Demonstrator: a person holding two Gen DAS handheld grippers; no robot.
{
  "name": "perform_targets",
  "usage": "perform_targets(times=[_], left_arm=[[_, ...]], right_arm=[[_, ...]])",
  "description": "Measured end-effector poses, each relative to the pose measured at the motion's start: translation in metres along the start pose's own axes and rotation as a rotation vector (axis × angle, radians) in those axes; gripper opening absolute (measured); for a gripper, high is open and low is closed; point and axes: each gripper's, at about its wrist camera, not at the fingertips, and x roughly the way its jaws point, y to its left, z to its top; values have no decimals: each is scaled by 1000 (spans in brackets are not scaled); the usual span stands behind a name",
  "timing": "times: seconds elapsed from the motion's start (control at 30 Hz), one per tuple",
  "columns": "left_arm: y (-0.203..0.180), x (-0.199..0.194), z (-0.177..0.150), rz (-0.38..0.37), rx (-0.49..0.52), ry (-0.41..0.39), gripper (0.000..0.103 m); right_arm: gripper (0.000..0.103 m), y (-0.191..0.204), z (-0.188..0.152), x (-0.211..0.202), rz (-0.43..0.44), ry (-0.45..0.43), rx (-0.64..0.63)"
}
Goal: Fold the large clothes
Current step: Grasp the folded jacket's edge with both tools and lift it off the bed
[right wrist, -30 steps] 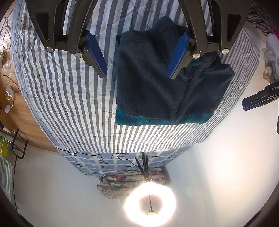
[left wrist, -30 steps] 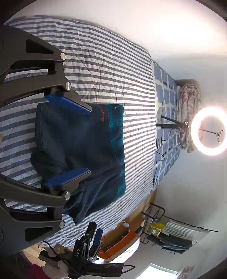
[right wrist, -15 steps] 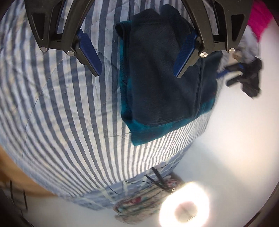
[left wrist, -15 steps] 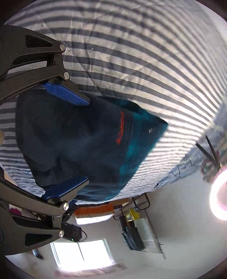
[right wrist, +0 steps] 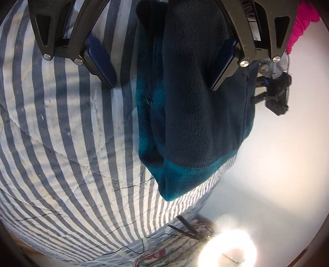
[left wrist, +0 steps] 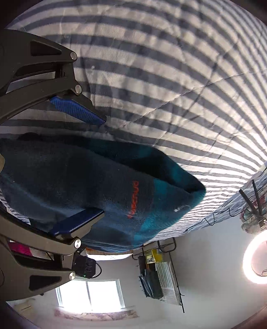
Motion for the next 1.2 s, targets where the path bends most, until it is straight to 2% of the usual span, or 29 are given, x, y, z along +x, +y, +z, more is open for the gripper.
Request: perform_targets(times=[0.07, 0.2, 0.3, 0.37, 0.43, 0.5, 0.57, 0.7, 0.8, 0.93, 1.2], left_arm=[[0, 5, 0, -5, 17, 7, 84], [-7, 13, -1, 8, 73, 3, 84], [-16, 20, 0, 22, 97, 5, 79], [-19, 22, -1, 21, 99, 13, 71], [-21, 24, -2, 37, 99, 9, 62], [-30, 23, -6, 65, 117, 3, 56], [-45, 26, -7, 87, 132, -5, 47], [-69, 22, -8, 110, 168, -28, 39], [-92, 17, -12, 133, 232, -51, 37], [-109, 13, -13, 114, 249, -63, 36], [-161, 38, 14, 68, 329, -68, 36]], right_arm=[[88, -5, 3, 1, 52, 9, 12], [85, -11, 5, 2, 99, 23, 15], [80, -11, 7, 7, 134, 42, 8], [78, -8, 6, 11, 146, 45, 4], [70, -4, 3, 12, 149, 48, 8], [53, 1, 1, 14, 134, 53, 11], [43, 12, -1, 11, 105, 45, -11], [31, 35, 2, 4, 9, 34, -79], [28, 49, 4, -3, -34, 20, -109], [26, 65, 9, -15, -80, 2, -159], [26, 68, 34, -59, -147, -72, -258]])
